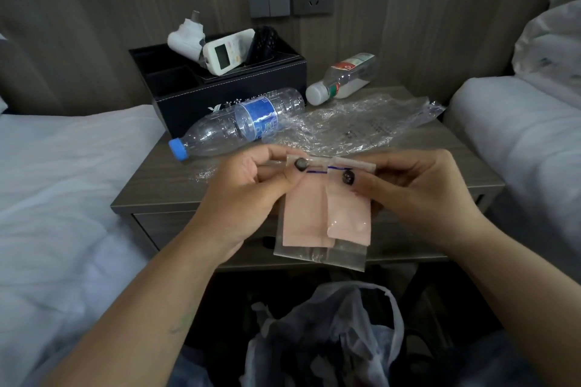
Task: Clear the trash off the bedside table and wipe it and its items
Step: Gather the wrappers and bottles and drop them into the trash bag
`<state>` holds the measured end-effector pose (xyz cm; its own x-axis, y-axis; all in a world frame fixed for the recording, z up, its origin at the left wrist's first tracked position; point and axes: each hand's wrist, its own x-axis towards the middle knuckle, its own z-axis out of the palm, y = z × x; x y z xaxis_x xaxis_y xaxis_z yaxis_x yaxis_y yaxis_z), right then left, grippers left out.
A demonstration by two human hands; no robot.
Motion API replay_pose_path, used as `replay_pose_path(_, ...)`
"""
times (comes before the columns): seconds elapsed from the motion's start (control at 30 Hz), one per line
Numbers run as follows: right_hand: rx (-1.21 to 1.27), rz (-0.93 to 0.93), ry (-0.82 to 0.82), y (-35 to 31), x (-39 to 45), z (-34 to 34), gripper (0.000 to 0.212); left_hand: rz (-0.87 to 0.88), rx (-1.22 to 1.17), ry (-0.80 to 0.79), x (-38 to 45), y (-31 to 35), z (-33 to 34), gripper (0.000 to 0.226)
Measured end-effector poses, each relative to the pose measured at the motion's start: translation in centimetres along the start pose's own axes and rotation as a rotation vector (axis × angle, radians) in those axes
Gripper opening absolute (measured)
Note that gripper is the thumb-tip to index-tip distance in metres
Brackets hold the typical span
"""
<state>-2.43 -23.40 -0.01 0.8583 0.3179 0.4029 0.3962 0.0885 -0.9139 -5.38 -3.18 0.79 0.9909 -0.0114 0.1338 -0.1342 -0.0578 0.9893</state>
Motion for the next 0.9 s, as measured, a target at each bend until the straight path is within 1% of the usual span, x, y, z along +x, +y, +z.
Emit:
replay_pose_path(0.13, -0.097, -0.162, 0.066, 0.3, -0.2, 0.6, 0.025, -0.059, -0.005, -0.092, -0.2, -0.1, 0.2, 0.021)
replay_pose_path(0.23, -0.373, -0.379, 0.091, 0.4, -0.2, 0.5, 0.027, -0.114, -0.163, -0.110, -0.3, 0.2, 0.3, 0.028)
replay_pose_path(0.3, -0.555, -0.529, 0.084, 0.5, -0.1, 0.3, 0.026, -0.147, -0.199, -0.112, -0.3, 0.5, 0.3, 0.037)
replay_pose_path(0.33, -0.632, -0.610, 0.063, 0.5, -0.2, 0.1, 0.025, -0.155, -0.191, -0.108, -0.3, 0.5, 0.3, 0.037)
replay_pose_path(0.4, -0.751, -0.733, -0.011, 0.7, -0.3, -0.2, 0.028, -0.164, -0.189, -0.091, -0.2, 0.5, 0.4, 0.029)
replay_pose_path(0.5, -0.832, -0.781, -0.113, 1.0, -0.4, -0.3, 0.031, -0.199, -0.220, -0.073, -0.1, 0.3, 0.2, 0.016)
replay_pose_path(0.57, -0.782, -0.725, -0.117, 1.2, -0.4, -0.2, 0.028, -0.199, -0.206, -0.075, 0.0, 0.2, 0.0, 0.011)
replay_pose_path(0.6, -0.717, -0.651, -0.113, 1.2, -0.3, -0.1, 0.028, -0.176, -0.167, -0.065, 0.0, 0.1, -0.1, 0.014)
replay_pose_path(0.7, -0.445, -0.279, -0.083, 0.9, -0.3, 0.0, 0.032, -0.034, 0.021, -0.022, 0.0, -0.4, 0.0, 0.018)
replay_pose_path(0.73, -0.344, -0.165, -0.069, 0.8, -0.4, 0.1, 0.030, 0.012, 0.070, -0.021, 0.0, -0.4, 0.0, 0.018)
replay_pose_path(0.8, -0.133, -0.010, -0.068, 0.5, -0.4, 0.3, 0.018, 0.071, 0.112, -0.032, -0.1, -0.5, 0.1, 0.015)
replay_pose_path(0.87, 0.038, 0.115, -0.064, 0.3, -0.3, 0.7, 0.021, 0.104, 0.108, -0.036, -0.1, -0.5, 0.1, 0.015)
replay_pose_path(0.9, 0.072, 0.160, -0.045, 0.3, -0.3, 0.8, 0.023, 0.124, 0.121, -0.028, -0.1, -0.6, 0.2, 0.014)
